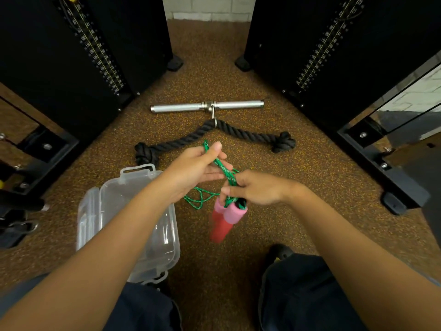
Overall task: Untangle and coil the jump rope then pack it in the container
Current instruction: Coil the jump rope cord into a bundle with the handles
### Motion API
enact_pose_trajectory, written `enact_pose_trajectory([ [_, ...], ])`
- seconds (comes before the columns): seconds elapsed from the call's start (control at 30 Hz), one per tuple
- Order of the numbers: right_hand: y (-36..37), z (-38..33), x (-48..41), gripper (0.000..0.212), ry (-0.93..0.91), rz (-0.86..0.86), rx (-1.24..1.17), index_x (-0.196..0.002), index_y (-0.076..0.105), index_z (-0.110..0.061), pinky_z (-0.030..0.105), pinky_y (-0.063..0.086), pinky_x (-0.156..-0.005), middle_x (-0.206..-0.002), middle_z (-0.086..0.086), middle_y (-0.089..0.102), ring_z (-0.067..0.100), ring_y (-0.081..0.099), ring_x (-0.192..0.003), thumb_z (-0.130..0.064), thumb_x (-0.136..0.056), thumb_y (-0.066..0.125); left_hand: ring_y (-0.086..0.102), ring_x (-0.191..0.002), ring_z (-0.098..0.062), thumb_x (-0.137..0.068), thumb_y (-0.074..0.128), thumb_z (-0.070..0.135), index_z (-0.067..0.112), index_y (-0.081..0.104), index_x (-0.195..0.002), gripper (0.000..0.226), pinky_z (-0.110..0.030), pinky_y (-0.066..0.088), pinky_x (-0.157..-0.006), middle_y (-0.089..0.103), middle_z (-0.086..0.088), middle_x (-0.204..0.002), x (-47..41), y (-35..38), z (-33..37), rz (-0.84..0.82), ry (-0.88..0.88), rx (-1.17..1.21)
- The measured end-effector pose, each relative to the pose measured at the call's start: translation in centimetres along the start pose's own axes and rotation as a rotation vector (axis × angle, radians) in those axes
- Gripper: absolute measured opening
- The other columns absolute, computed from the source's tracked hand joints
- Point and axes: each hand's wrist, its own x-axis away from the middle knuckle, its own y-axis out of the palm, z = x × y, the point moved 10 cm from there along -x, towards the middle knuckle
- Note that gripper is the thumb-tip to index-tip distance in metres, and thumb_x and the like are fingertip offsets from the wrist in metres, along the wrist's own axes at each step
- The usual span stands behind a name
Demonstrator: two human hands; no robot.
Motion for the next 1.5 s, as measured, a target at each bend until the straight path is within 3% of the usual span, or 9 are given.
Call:
enact_pose_trajectory([
  [0.2,-2.7,1.9,0.4,0.027,0.076,0.172,-0.506,-0.093,0.059,-0.006,0.024,0.059,-0.065,-0.090,0.010,0.067,0.017,0.066,-0.080,-0.026,-0.097,0.042,0.057,-0.110,-0.008,-0.065,0.040,0.082,0.034,0.052,-0.122,0.076,-0.032,0.046,-0.096,0.060,0.010,-0.122,1.6,2.4,-2.7,-0.258,-0.126,-0.544],
  [0.37,-3.7,3.2,0.2,0.035,0.133,0.306,-0.636,-0.094,0.056,-0.001,0.023,0.058,-0.054,-0.078,0.010,0.066,0.014,0.066,-0.060,-0.033,-0.096,0.043,0.046,-0.097,-0.010,-0.075,0.070,0.043,0.015,0.052,-0.115,0.052,-0.021,0.035,-0.076,0.047,0.003,-0.103,1.6,4.1,-1.9,-0.120,0.124,-0.946],
  [0.7,-4.1,7.3,0.3,0.038,0.403,0.365,-0.446,-0.097,0.051,-0.013,0.022,0.038,-0.050,-0.069,0.003,0.056,0.013,0.048,-0.052,-0.049,-0.091,0.045,0.043,-0.063,-0.017,-0.073,0.062,0.013,0.018,0.044,-0.078,0.020,-0.030,0.031,-0.055,0.047,0.002,-0.070,1.0,0.5,0.0,0.029,0.035,-0.790],
  [0.8,-5.0,7.6,0.4,0.046,0.389,0.387,-0.192,-0.135,0.035,-0.018,0.029,0.043,-0.071,-0.124,0.014,0.055,0.028,0.059,-0.100,-0.022,-0.091,0.047,0.043,-0.062,-0.019,-0.065,0.060,0.012,0.014,0.046,-0.084,0.024,-0.030,0.033,-0.059,0.048,0.001,-0.068,1.0,0.3,-0.7,-0.018,-0.048,-0.632],
  [0.93,-5.5,2.7,0.1,0.056,0.066,0.350,0.154,-0.142,0.028,-0.034,0.040,0.015,-0.117,-0.158,0.002,0.010,0.026,0.009,-0.145,-0.018,-0.093,0.050,0.050,-0.076,-0.020,-0.051,0.053,0.013,0.012,0.050,-0.088,0.036,-0.037,0.038,-0.069,0.052,-0.009,-0.078,1.1,0.6,-1.0,-0.081,-0.101,-0.473],
  [1.1,-5.9,1.7,0.9,0.018,-0.038,0.348,0.139,-0.097,0.059,-0.017,0.030,0.039,-0.088,-0.108,0.002,0.062,0.019,0.055,-0.102,-0.031,-0.094,0.048,0.054,-0.086,-0.023,-0.056,0.054,0.005,0.015,0.055,-0.092,0.037,-0.032,0.041,-0.073,0.054,-0.009,-0.088,1.3,0.2,-1.4,-0.133,-0.170,-0.364],
  [1.23,-7.8,1.4,2.0,0.019,-0.106,0.440,-0.091,-0.080,0.063,-0.015,0.033,0.046,-0.069,-0.070,0.003,0.065,0.016,0.056,-0.066,-0.033,-0.086,0.060,0.053,-0.092,-0.024,-0.059,0.053,0.003,0.018,0.056,-0.094,0.038,-0.036,0.042,-0.082,0.057,-0.011,-0.094,1.9,-0.4,-2.9,-0.193,-0.267,-0.447],
  [1.37,-7.8,-0.2,2.2,0.014,-0.185,0.465,-0.094,-0.080,0.065,-0.016,0.012,0.033,-0.056,-0.060,-0.012,0.050,-0.003,0.043,-0.053,-0.029,-0.085,0.063,0.052,-0.109,-0.017,-0.083,0.057,0.007,0.020,0.042,-0.122,0.044,-0.027,0.039,-0.087,0.056,-0.008,-0.123,2.8,1.0,-3.3,-0.319,-0.304,-0.542],
  [1.5,-5.9,-1.9,1.7,0.010,-0.241,0.394,-0.024,-0.084,0.067,-0.017,0.025,0.043,-0.072,-0.076,-0.001,0.065,0.011,0.057,-0.073,-0.026,-0.086,0.062,0.053,-0.118,-0.013,-0.079,0.068,0.034,0.030,0.048,-0.118,0.044,-0.038,0.038,-0.106,0.056,0.002,-0.125,2.1,1.4,-0.2,-0.245,-0.055,-0.428],
])
